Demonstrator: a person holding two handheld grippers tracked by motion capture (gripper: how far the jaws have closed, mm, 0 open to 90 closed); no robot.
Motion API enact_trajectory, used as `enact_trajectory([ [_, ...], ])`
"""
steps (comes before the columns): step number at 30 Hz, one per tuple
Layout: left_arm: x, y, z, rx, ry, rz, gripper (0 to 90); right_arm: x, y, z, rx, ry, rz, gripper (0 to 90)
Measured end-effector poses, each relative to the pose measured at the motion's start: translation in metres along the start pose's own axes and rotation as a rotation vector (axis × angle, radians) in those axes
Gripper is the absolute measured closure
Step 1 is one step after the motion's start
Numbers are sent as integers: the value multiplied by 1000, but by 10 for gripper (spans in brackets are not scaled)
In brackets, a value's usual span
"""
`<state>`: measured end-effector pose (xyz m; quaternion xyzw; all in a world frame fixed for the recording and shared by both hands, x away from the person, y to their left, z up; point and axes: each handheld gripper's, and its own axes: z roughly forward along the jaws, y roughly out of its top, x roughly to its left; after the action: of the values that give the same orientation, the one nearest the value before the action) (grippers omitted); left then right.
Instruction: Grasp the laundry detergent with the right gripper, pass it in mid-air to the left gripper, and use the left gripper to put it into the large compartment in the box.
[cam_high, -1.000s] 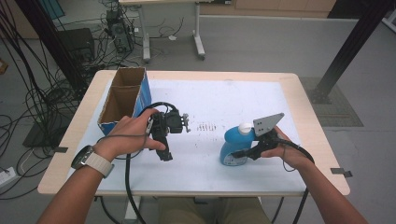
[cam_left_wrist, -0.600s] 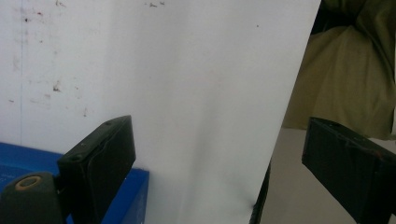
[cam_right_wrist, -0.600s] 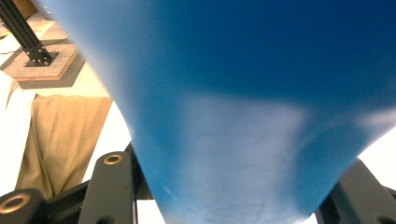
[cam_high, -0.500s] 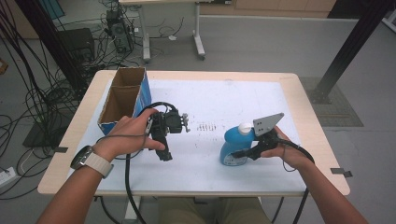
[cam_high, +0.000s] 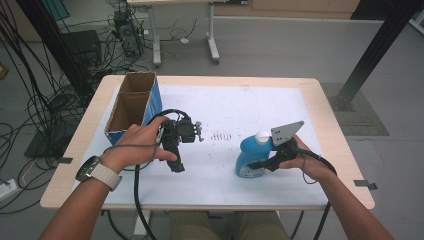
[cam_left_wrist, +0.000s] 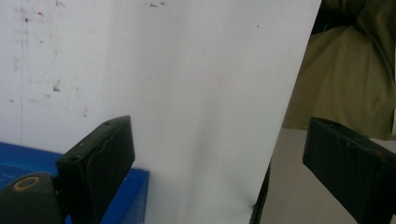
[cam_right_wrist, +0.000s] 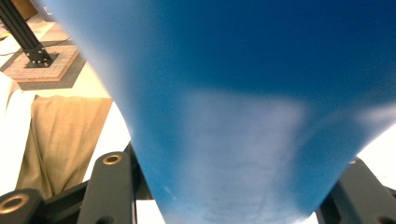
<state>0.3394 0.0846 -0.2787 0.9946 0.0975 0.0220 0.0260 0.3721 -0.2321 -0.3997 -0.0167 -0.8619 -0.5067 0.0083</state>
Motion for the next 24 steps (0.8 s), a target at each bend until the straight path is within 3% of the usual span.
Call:
enact_trajectory([
  [24,1,-1,0,0,4,-4,89,0,0,0,-2,-1,3,438],
])
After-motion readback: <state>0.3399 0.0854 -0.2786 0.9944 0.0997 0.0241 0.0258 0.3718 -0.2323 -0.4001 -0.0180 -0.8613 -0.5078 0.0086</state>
